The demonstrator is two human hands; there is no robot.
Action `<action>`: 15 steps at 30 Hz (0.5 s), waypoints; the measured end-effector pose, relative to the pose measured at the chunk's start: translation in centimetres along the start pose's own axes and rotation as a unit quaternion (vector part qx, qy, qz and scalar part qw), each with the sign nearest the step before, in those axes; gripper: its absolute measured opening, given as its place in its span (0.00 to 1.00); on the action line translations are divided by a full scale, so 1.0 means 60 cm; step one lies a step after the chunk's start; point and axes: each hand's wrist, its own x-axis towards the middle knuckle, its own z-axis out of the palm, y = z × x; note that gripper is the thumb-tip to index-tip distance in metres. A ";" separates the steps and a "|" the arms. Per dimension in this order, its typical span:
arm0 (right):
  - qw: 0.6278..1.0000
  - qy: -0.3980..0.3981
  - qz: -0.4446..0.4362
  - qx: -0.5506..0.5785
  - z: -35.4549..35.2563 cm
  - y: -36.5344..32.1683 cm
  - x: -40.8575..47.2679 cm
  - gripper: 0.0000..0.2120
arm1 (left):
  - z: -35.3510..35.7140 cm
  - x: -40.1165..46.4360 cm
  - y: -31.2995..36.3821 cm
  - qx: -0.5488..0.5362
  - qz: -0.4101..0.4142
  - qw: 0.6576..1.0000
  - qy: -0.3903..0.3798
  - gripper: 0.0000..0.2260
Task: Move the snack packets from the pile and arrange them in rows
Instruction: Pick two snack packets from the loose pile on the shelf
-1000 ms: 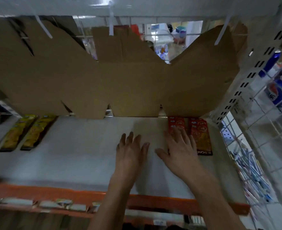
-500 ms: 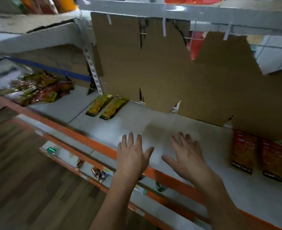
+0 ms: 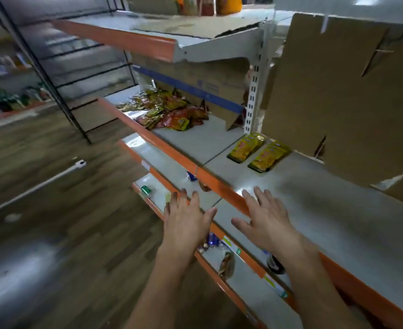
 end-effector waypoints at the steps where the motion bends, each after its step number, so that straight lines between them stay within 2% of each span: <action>1: 1.000 -0.006 -0.012 -0.001 0.004 -0.021 0.011 0.37 | -0.007 0.001 -0.021 -0.003 -0.012 1.000 0.004 0.30; 9: 0.992 -0.041 -0.121 -0.017 0.032 -0.167 0.101 0.37 | -0.028 0.020 -0.174 -0.036 -0.110 0.993 0.015 0.32; 12: 0.985 -0.064 -0.158 -0.026 0.042 -0.221 0.139 0.37 | -0.038 0.033 -0.225 -0.014 -0.126 0.991 0.042 0.37; 15: 0.979 -0.090 -0.183 -0.017 0.052 -0.270 0.182 0.35 | -0.045 0.058 -0.269 0.008 -0.158 0.986 0.046 0.30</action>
